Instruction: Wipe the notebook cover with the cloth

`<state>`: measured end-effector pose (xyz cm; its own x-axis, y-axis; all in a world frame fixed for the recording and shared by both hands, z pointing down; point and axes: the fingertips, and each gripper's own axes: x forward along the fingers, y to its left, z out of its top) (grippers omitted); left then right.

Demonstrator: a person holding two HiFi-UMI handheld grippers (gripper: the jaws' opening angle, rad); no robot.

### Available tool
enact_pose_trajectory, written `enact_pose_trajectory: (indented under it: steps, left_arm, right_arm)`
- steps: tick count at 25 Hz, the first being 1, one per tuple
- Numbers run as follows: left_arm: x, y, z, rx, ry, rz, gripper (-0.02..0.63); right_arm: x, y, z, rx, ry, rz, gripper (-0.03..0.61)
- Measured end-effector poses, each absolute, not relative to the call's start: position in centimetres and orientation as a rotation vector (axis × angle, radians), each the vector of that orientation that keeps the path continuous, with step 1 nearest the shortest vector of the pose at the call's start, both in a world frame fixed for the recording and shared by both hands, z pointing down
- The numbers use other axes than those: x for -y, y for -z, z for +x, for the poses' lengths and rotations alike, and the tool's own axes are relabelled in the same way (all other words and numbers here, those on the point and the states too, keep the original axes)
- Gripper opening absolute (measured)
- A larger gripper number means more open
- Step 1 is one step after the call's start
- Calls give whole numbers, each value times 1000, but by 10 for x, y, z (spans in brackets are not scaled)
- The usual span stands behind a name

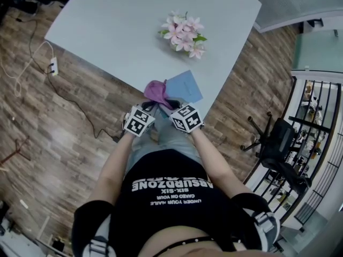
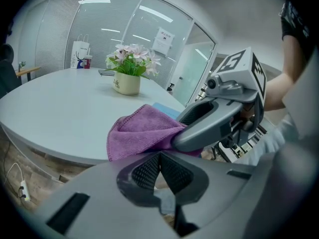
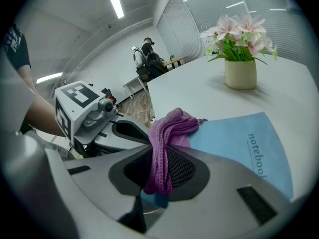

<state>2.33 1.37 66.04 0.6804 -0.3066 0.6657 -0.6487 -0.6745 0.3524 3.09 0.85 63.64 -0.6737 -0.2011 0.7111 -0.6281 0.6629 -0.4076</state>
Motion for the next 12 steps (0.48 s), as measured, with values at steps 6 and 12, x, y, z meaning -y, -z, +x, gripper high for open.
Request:
enact_pose_trajectory:
  steps: [6, 12]
  left_arm:
    - [-14, -659, 23, 726, -780, 2315, 17]
    - [-14, -659, 23, 721, -784, 2319, 17]
  right_arm:
    - [-23, -636, 39, 2239, -905, 631, 80]
    - [-17, -636, 42, 2229, -875, 636, 80]
